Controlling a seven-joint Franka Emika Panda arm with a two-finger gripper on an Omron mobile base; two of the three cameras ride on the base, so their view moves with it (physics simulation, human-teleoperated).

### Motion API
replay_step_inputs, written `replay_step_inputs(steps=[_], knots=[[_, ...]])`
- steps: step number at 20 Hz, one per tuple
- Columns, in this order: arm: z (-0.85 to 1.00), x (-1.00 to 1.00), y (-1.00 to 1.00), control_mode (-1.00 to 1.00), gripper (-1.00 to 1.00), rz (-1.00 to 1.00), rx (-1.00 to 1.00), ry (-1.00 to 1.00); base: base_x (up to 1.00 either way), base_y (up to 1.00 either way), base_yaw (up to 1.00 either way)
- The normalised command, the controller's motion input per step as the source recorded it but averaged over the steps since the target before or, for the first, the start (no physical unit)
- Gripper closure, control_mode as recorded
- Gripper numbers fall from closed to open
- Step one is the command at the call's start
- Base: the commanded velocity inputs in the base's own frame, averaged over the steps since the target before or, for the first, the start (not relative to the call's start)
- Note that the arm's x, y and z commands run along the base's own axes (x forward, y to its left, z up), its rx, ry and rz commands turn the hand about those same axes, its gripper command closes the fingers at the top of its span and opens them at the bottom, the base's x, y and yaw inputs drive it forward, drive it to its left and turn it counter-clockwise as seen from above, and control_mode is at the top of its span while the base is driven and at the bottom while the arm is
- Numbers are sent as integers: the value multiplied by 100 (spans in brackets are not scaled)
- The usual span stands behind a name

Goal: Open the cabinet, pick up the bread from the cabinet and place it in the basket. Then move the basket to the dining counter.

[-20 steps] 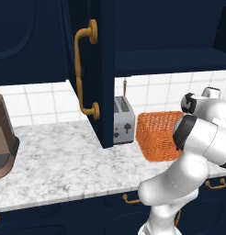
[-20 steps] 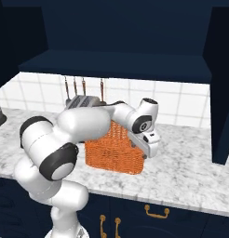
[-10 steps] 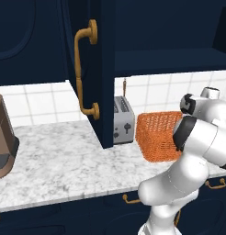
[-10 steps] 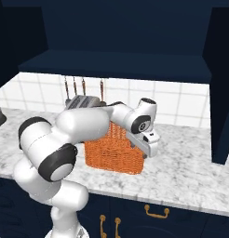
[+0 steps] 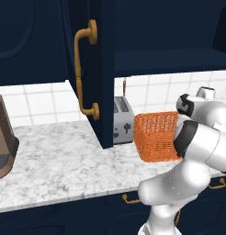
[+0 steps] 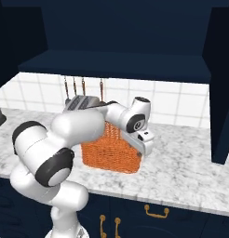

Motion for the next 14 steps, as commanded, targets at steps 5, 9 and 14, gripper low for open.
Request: replay_step_inputs(steps=[5,9,14], knots=[[22,-45,4,-100,100,-14,5,-7,0,0,0],[46,-63,0,-100,100,-12,5,-15,0,0,0],[54,-50,1,-100,100,-14,7,-10,0,0,0]])
